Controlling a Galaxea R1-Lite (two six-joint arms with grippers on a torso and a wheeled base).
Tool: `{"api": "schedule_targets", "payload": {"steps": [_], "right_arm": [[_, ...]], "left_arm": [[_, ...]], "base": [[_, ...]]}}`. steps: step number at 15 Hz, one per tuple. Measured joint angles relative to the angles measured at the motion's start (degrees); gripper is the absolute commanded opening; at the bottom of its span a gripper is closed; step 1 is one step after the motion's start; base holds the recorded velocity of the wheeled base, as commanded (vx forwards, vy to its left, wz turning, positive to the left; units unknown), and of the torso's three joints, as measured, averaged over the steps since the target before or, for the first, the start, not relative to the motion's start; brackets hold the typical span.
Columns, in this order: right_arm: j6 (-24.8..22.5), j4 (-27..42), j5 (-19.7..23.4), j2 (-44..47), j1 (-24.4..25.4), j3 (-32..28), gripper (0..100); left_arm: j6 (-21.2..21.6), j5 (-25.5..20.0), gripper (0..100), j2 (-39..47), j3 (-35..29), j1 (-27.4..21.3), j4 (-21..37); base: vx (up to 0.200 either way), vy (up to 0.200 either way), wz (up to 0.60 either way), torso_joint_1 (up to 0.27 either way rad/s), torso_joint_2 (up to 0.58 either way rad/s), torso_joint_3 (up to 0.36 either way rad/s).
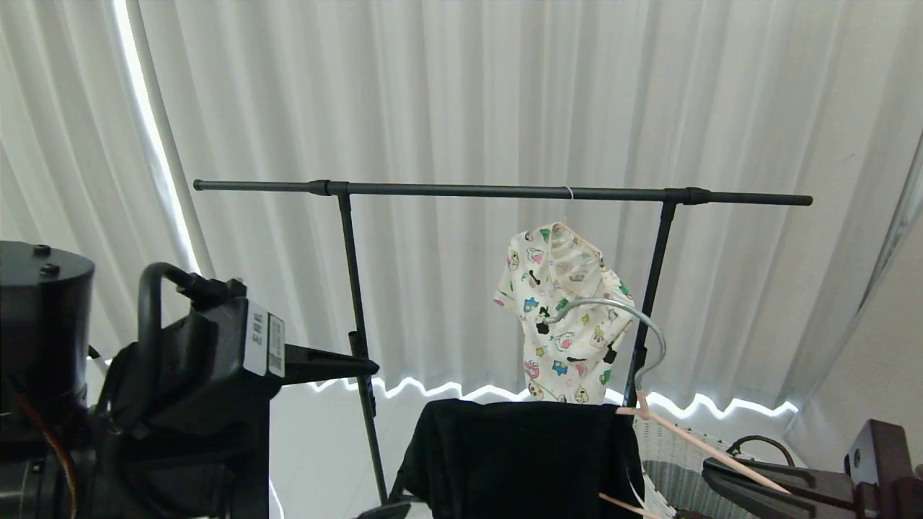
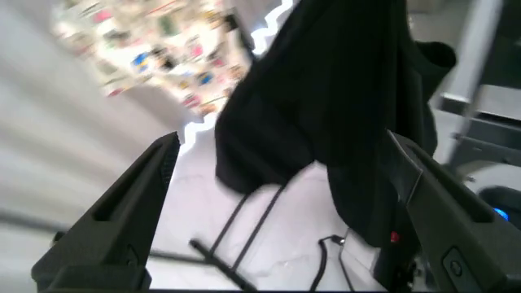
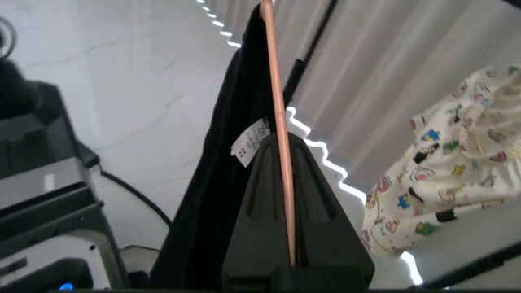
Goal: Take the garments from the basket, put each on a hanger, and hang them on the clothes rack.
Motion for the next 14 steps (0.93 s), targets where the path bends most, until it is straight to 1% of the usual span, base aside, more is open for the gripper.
{"api": "schedule_targets", "payload": {"steps": [1,3,6,10,13,14], "right_arm": [[-0.04,0.00,0.11,-0.50,0.69,0.28,0],[-0.04,-0.02,0.26,-0.96,4.44,0.55,0],[-0.09,0.00,0.34,-0.77,7.64,0.60,0],[-1.23,-0.10,0.37,-0.66,9.52,0.05,0],[-1.78,-0.11,0.37,-0.61,9.90,-0.50,0],[-2.15,-0.10,0.34,-0.61,10.01,-0.56,0]], "left_arm": [[0.06,-0.29,100,1.06,-0.11,-1.55,-0.67],[0.09,-0.49,100,3.79,-0.28,-4.72,-3.35],[-0.09,-0.62,100,7.27,-0.46,-8.28,-4.52],[-0.41,-0.62,100,10.96,-1.35,-10.80,-4.69],[-2.71,-3.15,100,13.06,-1.82,-11.47,-6.28],[-3.10,-3.36,100,13.53,-1.85,-11.54,-7.38]], "base": [[0.000,0.000,0.00,0.000,0.00,0.000],[0.000,0.000,0.00,0.000,0.00,0.000],[0.000,0.000,0.00,0.000,0.00,0.000],[0.000,0.000,0.00,0.000,0.00,0.000],[0.000,0.000,0.00,0.000,0.00,0.000],[0.000,0.000,0.00,0.000,0.00,0.000]]}}
